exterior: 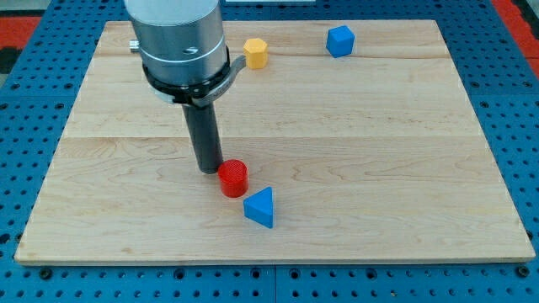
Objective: Drag green blocks towards middle of the board
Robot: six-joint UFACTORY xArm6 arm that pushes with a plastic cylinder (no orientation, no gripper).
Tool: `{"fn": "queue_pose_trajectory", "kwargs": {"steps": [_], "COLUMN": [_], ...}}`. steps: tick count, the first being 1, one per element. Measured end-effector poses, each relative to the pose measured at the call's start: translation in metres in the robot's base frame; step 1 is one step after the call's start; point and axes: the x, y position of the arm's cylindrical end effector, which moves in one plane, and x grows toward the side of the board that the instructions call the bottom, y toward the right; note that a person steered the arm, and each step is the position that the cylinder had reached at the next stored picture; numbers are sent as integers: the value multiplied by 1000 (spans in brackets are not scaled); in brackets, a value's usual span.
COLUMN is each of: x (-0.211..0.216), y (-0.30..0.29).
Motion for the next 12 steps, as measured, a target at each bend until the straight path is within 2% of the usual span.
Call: {"fn": "queue_pose_trajectory", "kwargs": {"steps": [1,2,4,6,7,9,10,11,12], "x": [11,-6,-120,-232,-239,-177,-182,-207,-206], "y": [8,12,10,-29,-39,-67,-93,-97,-142]}}
